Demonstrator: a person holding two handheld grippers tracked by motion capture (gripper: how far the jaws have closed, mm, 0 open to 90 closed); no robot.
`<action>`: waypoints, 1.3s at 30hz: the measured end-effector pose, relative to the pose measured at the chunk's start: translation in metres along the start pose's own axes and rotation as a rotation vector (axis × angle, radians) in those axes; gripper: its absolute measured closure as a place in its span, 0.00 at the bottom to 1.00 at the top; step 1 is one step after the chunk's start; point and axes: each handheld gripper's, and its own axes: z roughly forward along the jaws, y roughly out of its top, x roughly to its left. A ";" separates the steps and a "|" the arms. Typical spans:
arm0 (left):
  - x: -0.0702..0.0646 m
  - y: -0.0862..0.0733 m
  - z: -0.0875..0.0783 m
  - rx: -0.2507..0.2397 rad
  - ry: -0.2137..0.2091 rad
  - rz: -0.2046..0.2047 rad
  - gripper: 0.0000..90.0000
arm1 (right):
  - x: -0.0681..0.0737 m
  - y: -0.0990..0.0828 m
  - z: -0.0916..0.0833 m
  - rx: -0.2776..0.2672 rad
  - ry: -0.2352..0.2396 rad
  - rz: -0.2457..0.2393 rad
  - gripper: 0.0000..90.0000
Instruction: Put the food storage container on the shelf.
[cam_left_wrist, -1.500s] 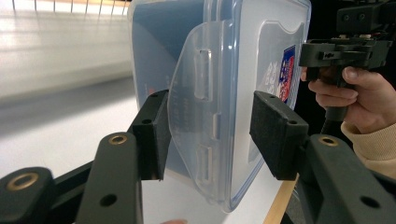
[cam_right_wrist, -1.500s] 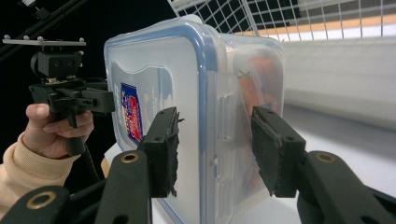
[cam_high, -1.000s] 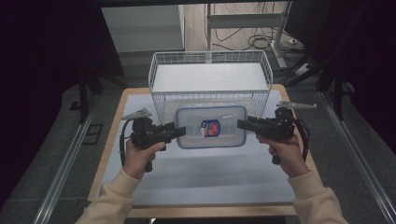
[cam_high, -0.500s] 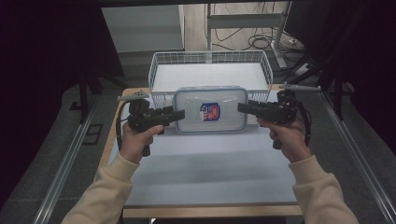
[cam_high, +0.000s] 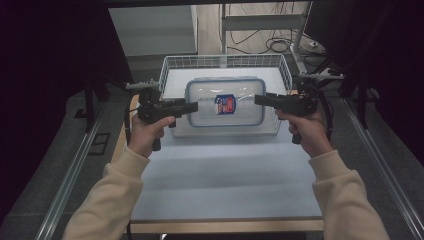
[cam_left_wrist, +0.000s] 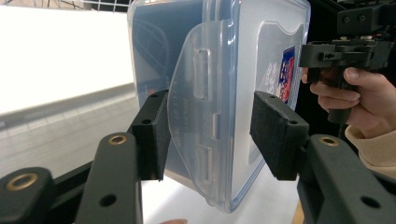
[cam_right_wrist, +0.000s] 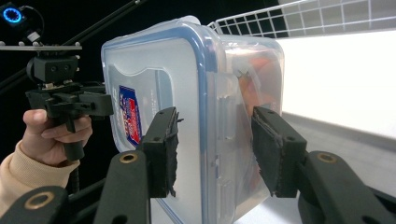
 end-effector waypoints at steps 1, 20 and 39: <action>0.002 0.004 0.001 0.002 -0.002 -0.003 0.55 | -0.001 0.003 0.001 0.002 -0.001 0.005 0.59; 0.049 0.055 0.031 0.040 -0.013 -0.085 0.54 | -0.042 0.055 0.033 0.019 -0.030 0.094 0.58; 0.084 0.069 0.052 0.074 -0.018 -0.196 0.55 | -0.071 0.071 0.058 0.047 -0.059 0.178 0.58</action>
